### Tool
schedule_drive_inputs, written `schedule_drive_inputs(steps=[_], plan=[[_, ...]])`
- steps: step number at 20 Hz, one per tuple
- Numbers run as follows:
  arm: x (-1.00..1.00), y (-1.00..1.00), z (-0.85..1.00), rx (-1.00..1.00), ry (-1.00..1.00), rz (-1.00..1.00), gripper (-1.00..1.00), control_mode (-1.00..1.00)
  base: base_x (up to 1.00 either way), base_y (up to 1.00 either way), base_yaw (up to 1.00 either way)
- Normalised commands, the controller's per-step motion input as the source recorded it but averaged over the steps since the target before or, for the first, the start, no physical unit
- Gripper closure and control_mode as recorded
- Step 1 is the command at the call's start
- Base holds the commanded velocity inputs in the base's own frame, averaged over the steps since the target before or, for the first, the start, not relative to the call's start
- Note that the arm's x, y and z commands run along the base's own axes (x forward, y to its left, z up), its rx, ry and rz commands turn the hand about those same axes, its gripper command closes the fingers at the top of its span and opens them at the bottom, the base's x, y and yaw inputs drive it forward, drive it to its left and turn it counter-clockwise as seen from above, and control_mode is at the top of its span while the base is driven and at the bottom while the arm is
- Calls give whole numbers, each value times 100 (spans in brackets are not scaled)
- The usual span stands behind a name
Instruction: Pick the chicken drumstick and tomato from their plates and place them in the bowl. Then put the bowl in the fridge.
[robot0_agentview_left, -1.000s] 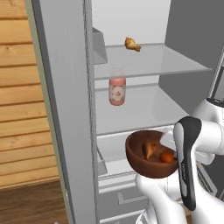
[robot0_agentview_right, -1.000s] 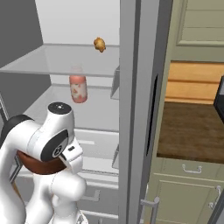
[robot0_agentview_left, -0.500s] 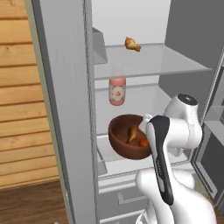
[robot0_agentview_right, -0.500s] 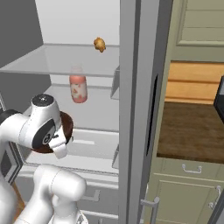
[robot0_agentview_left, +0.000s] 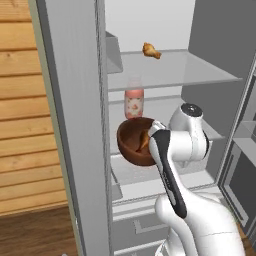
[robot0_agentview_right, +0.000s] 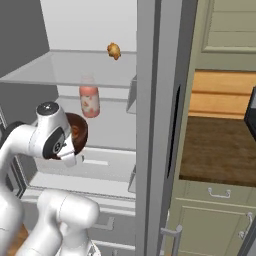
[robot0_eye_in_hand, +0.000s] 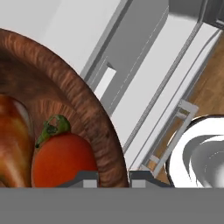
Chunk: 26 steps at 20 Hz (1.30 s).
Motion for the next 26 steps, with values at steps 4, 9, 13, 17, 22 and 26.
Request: schedule_drive_inputs(steps=[4,9,13,17,22,26], plan=[[18,-18,-12,0,-24,0,100,-100,0,0,0],[43,-36,-4,0,-10,-12,100,-100,0,0,0],[28,-56,4,0,-6,-19,100,-100,0,0,0],[30,-59,0,0,0,-17,100,-100,0,0,0],[58,-36,-12,0,0,-11,100,-100,0,0,0],[43,-19,-21,0,0,-4,100,-100,0,0,0]])
